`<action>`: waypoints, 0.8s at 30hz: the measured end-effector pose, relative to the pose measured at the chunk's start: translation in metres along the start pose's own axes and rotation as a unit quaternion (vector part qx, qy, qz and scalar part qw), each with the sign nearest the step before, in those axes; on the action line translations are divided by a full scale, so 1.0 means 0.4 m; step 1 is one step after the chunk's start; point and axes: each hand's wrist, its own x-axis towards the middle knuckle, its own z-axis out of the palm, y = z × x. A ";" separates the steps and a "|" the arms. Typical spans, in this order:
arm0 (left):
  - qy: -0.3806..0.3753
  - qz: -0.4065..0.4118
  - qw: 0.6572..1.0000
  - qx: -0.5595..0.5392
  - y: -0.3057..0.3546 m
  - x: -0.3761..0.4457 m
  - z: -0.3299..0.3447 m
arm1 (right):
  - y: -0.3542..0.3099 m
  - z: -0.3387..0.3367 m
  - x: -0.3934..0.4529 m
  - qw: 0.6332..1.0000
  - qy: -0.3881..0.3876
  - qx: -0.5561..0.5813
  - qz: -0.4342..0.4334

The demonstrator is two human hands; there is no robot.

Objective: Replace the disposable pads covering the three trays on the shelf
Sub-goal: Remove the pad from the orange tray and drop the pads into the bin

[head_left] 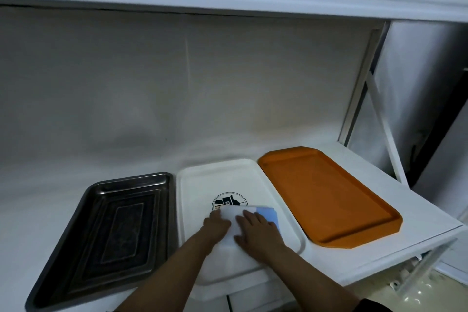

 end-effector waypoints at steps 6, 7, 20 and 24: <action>-0.038 -0.065 0.977 -0.202 -0.013 -0.016 -0.022 | -0.006 0.008 -0.013 0.998 -0.055 -0.006 0.007; -0.037 -0.065 0.974 -0.213 -0.013 -0.015 -0.023 | -0.005 0.013 -0.013 0.999 -0.048 -0.009 0.005; -0.058 -0.067 0.960 -0.266 -0.013 0.007 0.002 | 0.016 0.059 0.008 0.994 0.103 0.026 0.005; -0.043 -0.048 0.963 -0.263 0.012 -0.026 0.007 | 0.019 0.044 0.000 0.980 0.197 -0.019 -0.017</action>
